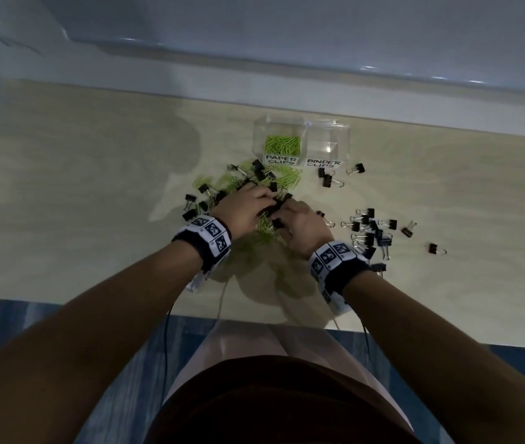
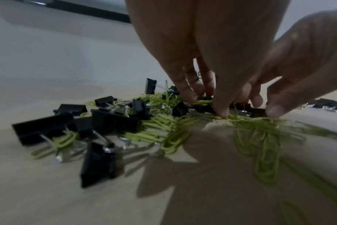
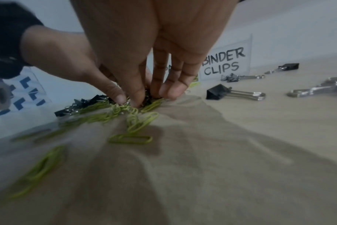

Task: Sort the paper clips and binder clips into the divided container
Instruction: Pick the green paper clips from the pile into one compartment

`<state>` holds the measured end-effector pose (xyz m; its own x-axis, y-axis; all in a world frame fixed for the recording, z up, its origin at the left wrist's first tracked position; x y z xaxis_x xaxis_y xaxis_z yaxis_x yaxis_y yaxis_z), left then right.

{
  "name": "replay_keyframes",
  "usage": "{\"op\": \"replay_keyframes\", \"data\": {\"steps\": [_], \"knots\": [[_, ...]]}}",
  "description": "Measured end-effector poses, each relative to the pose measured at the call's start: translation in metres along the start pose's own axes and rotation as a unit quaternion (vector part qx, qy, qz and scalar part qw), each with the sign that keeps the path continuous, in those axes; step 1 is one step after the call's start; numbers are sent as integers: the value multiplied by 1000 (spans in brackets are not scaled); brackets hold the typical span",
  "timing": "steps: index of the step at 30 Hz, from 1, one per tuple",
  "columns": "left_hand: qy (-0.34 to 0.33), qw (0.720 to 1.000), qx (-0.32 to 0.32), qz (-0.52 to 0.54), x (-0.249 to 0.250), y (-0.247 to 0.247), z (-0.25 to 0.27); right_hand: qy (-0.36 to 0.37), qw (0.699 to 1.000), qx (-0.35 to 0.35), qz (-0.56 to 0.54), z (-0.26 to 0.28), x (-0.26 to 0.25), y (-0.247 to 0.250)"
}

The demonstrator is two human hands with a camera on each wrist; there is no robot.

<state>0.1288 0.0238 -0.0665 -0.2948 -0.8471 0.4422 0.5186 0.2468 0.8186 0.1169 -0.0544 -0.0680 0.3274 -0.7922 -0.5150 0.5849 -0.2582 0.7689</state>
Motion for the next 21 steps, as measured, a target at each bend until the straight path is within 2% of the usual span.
{"op": "replay_keyframes", "data": {"steps": [4,7,12,15,19,21], "knots": [[16,1000,9,-15,-5,1,-1,13,1000,13,4,4,-3,3],[39,999,20,3,-14,3,3,-8,999,26,-19,8,3,5],[34,998,45,-7,-18,2,18,-44,996,45,-65,18,19,4],[45,996,69,15,-22,5,27,-70,987,104,-104,29,35,16],[50,994,98,-1,-24,11,33,-143,955,196,-171,55,73,41],[52,993,107,-14,-24,13,34,-169,942,234,-171,71,93,53]]}}
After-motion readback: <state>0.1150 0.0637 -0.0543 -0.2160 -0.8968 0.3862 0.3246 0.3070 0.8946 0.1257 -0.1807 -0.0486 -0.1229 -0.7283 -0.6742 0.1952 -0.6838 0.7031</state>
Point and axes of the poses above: each hand's wrist, its own z-axis away from the middle knuckle, its own y-axis out of the back of the hand, x = y × z, the point moved 10 cm from there along -z, towards the middle knuckle, and after that the axes turned 4 degrees about -x, right-handed, at the moved point
